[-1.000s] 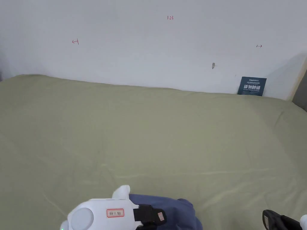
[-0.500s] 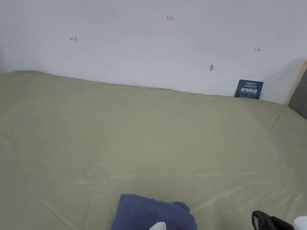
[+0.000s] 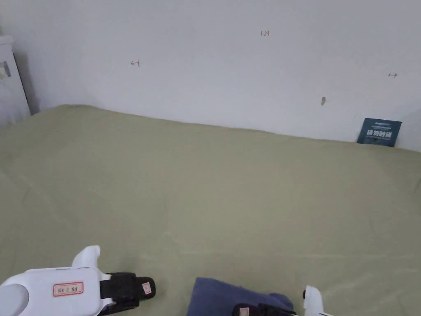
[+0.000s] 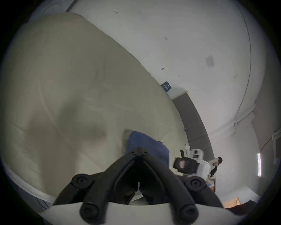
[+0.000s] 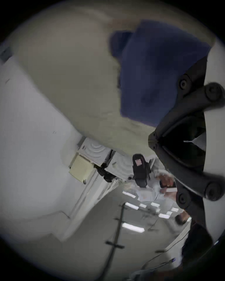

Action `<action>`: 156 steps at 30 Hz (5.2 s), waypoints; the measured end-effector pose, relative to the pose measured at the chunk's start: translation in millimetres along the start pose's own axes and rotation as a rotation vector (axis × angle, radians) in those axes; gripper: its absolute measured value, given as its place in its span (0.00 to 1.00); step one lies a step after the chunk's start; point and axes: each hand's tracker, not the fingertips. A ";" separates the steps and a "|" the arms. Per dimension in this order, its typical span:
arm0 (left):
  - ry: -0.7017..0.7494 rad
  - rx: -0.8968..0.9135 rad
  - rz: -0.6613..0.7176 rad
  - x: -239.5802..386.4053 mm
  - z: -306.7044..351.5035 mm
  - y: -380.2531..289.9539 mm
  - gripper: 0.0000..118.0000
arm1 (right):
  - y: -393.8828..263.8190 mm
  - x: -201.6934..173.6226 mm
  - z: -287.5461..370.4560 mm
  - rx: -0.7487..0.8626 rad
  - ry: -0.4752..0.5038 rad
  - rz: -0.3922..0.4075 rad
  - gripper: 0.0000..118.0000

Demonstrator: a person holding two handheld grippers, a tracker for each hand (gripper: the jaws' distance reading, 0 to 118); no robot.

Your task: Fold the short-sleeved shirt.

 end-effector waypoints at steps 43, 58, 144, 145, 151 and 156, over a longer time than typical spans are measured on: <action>-0.061 -0.308 0.050 3.0 -98.1 -39.8 0.18 | 10.3 39.0 52.8 -0.096 -0.180 -0.007 0.00; 0.203 -0.154 0.079 -115.5 58.5 69.9 0.16 | 5.1 9.8 47.5 -0.083 -0.215 0.050 0.00; 0.469 0.750 -0.712 247.7 47.2 -4.6 0.86 | 24.3 -259.4 151.6 0.815 -1.108 0.942 1.00; 0.468 0.748 -0.709 244.9 48.0 -4.5 0.86 | 24.2 -260.0 153.2 0.813 -1.107 0.929 1.00; 0.478 0.732 -0.723 243.3 44.5 -9.6 0.85 | 26.8 -259.4 155.7 0.865 -1.043 0.945 1.00; 0.444 0.720 -0.640 233.5 44.5 -3.2 0.86 | 28.6 -261.4 157.5 0.862 -0.981 0.981 1.00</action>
